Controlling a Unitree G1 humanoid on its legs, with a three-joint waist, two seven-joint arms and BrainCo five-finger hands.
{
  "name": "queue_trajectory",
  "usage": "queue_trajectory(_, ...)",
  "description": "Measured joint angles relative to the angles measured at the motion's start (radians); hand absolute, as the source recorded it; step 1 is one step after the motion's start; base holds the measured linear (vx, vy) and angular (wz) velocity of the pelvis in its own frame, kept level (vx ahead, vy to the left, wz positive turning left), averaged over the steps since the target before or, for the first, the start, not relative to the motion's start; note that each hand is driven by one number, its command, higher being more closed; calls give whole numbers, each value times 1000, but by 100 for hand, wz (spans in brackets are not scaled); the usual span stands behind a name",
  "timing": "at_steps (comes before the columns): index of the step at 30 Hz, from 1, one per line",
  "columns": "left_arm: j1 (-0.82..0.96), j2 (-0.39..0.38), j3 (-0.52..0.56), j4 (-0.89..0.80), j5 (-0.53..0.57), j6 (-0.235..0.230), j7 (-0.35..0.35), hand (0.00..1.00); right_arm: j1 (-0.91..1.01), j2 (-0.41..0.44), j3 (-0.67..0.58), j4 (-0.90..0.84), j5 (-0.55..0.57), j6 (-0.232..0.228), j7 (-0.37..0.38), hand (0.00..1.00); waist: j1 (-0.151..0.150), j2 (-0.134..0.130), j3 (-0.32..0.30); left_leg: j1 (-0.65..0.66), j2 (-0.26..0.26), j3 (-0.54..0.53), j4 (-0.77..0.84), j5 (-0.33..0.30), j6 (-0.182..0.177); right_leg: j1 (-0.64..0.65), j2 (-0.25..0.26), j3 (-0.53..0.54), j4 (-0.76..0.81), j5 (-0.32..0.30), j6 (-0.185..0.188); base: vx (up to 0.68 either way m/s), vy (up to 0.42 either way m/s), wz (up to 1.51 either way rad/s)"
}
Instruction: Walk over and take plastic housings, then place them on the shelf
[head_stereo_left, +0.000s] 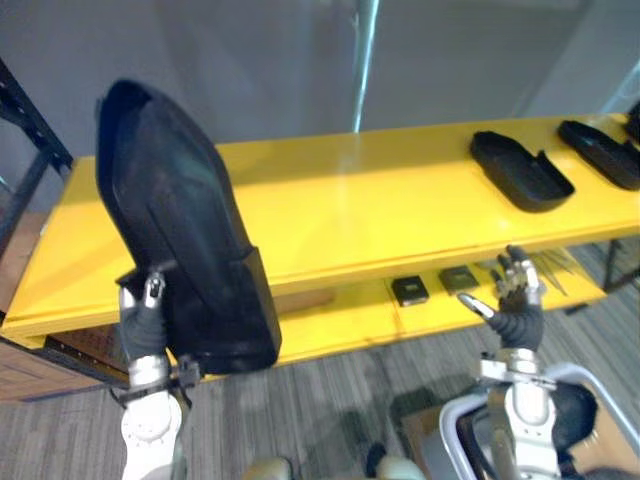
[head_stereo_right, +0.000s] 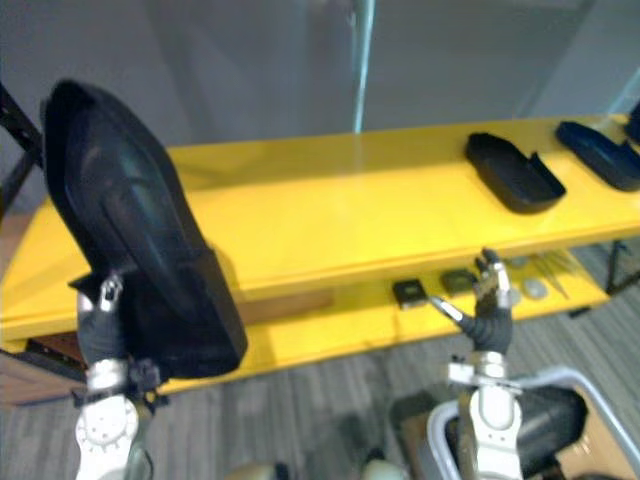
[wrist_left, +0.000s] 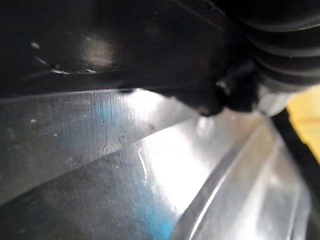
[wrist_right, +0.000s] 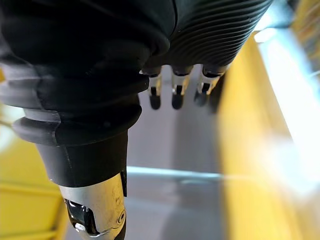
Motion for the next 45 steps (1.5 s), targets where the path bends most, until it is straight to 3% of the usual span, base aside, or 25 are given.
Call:
queue_trajectory(2,-21,-17,0,8,-9,-1,-1,100,-32,-13,-1,1,-1,0,-15,0,3,12,29,-39,15,4,104,11,-14,32,9,-32,-6,-9,-13,96,-121,35)
queue_trajectory(3,-40,-25,0,24,-8,0,-4,100,-35,-14,-5,0,0,0,-26,0,0,5,58,-48,14,19,185,35,-29,94,-1,-46,-35,-9,-14,98,-96,35)
queue_trajectory(4,-47,-27,-3,40,-8,-3,-12,100,-28,-14,-11,-3,0,-1,-36,0,-1,-9,66,-59,20,58,174,14,-11,131,-17,-67,-57,-9,-14,78,-67,37)
queue_trajectory(5,-49,-27,-7,42,-7,-3,-16,100,-23,-13,-21,-9,0,-3,-41,0,-6,-3,63,-60,24,65,142,17,-7,142,-20,-77,-64,-9,-14,61,-27,29)
queue_trajectory(7,-51,-27,-15,43,-2,-18,-44,100,-14,-12,-43,-17,-1,-6,-69,0,-15,38,43,-56,51,85,-31,113,-14,136,-19,-72,-77,-17,11,65,121,3)
queue_trajectory(12,-62,13,-8,56,11,-22,-43,100,40,60,-18,-42,-15,-7,-108,0,-23,-9,61,22,-7,199,-75,96,20,118,-85,27,-74,-9,45,38,181,-55)
queue_trajectory(16,-100,63,-10,49,13,-1,-43,100,108,94,1,-75,-14,-26,-102,0,-63,-22,56,48,-20,261,-88,87,35,102,-101,76,-86,1,60,44,79,-38)
queue_trajectory(21,-272,107,-92,76,25,97,-28,100,128,82,20,-76,-4,-22,-7,0,-110,-20,55,47,-12,275,-88,87,35,81,-90,103,-88,9,69,6,-6,-19)
queue_trajectory(24,-425,142,-167,187,33,173,-16,100,118,39,50,-94,1,-18,47,0,-129,-19,55,52,-5,303,-93,87,36,58,-79,136,-91,15,68,-49,-3,-32)
queue_trajectory(31,-580,171,-190,370,4,361,88,100,104,-27,57,-104,59,-2,170,0,-206,-6,53,106,-7,335,-156,106,36,53,-63,215,-121,49,67,-5,3,-34)
queue_trajectory(35,-713,181,-197,609,-2,478,157,100,100,-70,124,-103,88,10,224,0,-211,6,53,152,-4,339,-198,126,23,77,-55,230,-134,55,62,-14,-24,-14)
queue_trajectory(40,-807,250,-189,774,-59,555,233,100,92,-75,199,-100,130,13,317,0,-224,7,53,154,-2,356,-227,147,19,72,-50,241,-167,82,58,-44,-23,-10)
queue_trajectory(45,-895,288,-186,879,-99,626,247,100,19,-90,313,-97,155,28,373,0,-228,5,54,149,-4,356,-229,155,22,72,-53,241,-179,96,57,-42,-7,0)
